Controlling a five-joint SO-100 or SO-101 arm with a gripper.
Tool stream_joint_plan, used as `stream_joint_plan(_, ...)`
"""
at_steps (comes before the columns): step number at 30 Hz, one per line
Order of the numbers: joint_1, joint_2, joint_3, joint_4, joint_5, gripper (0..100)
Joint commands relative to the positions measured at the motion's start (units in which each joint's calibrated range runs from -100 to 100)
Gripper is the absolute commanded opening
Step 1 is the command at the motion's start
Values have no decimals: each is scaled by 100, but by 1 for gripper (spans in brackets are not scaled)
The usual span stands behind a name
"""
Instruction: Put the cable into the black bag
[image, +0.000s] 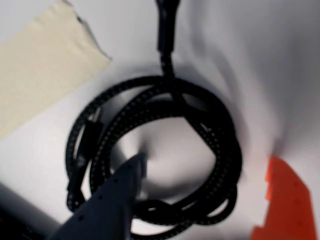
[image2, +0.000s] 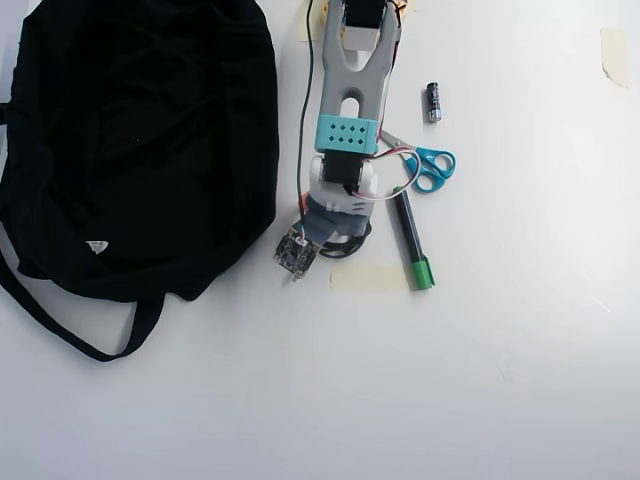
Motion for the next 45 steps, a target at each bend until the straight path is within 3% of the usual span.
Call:
stream_joint_plan(1, 8, 144, -61, -1, -17, 31)
stream_joint_plan(4, 8, 144, -61, -1, -17, 29)
stream_joint_plan(15, 15, 144, -79, -1, -17, 3)
stream_joint_plan(29, 90, 19, -150, 335, 25, 2)
stream_joint_plan(45, 60, 11, -2460, 2100, 187, 2)
